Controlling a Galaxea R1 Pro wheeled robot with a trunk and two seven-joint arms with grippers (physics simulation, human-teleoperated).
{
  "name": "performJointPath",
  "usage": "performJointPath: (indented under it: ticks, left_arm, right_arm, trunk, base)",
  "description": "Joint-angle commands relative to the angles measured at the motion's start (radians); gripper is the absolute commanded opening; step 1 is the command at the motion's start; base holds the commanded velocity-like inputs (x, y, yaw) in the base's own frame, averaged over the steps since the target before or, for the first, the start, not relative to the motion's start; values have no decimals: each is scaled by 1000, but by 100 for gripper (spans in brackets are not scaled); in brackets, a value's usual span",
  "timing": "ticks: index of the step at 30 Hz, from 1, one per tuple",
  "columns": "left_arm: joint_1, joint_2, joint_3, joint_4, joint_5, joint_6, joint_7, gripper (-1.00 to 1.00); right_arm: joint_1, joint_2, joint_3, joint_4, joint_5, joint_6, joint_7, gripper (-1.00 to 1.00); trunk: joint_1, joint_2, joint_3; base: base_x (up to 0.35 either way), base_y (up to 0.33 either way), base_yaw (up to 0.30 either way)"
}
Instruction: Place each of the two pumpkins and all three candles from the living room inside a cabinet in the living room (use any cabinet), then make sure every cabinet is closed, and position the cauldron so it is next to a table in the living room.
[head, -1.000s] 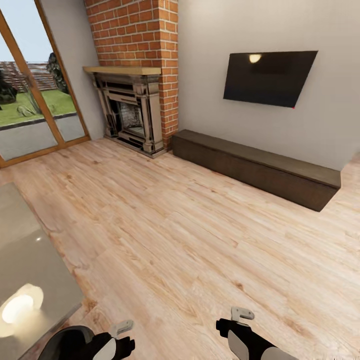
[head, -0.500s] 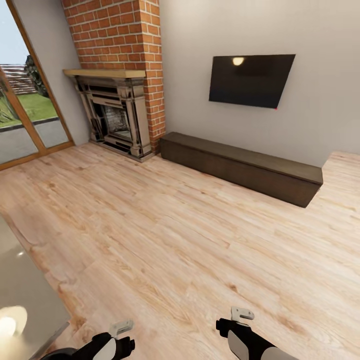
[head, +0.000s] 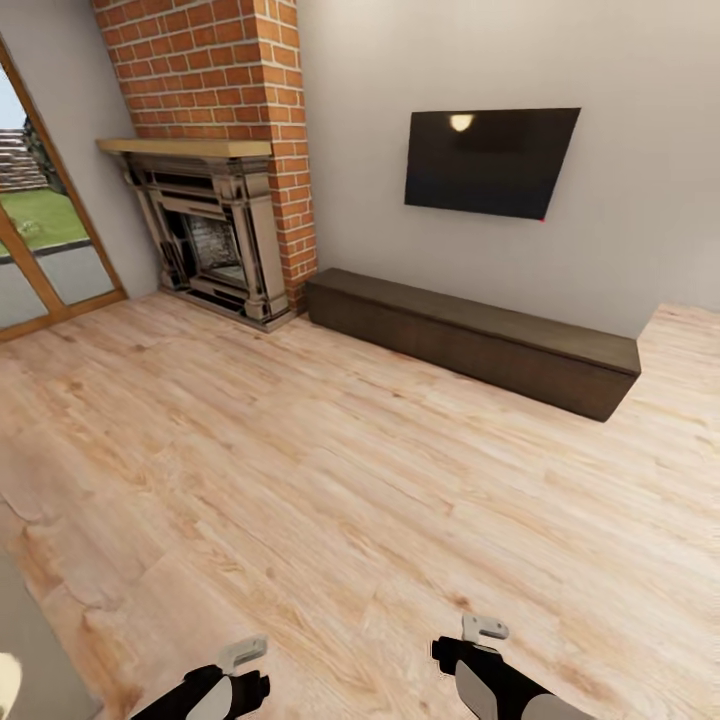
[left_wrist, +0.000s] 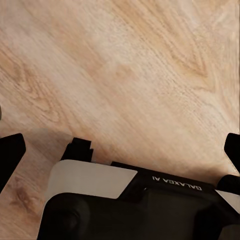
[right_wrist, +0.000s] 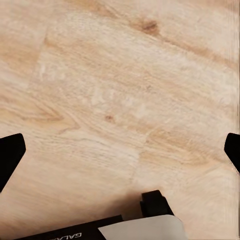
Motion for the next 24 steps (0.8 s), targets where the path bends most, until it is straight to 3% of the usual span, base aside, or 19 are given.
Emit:
performJointPath:
  ticks: [1,9,24]
  left_arm:
    - [0,1,-8,-4,10,4,8,100]
    - [0,2,-9,-4,11,4,8,100]
    - [0,2,-9,-4,11,4,8,100]
  right_arm:
    - [-1,0,8,-2,-4,6,-7,100]
    - [-1,0,8,-2,-4,6,-6,100]
    - [-1,0,8,-2,-4,6,-6,100]
  trunk:
    - [1,-1,-1]
    - [1,-1,-1]
    - [1,-1,-1]
  base:
    - [204,-84,-266]
    - [165,0,-277]
    - [199,134,-281]
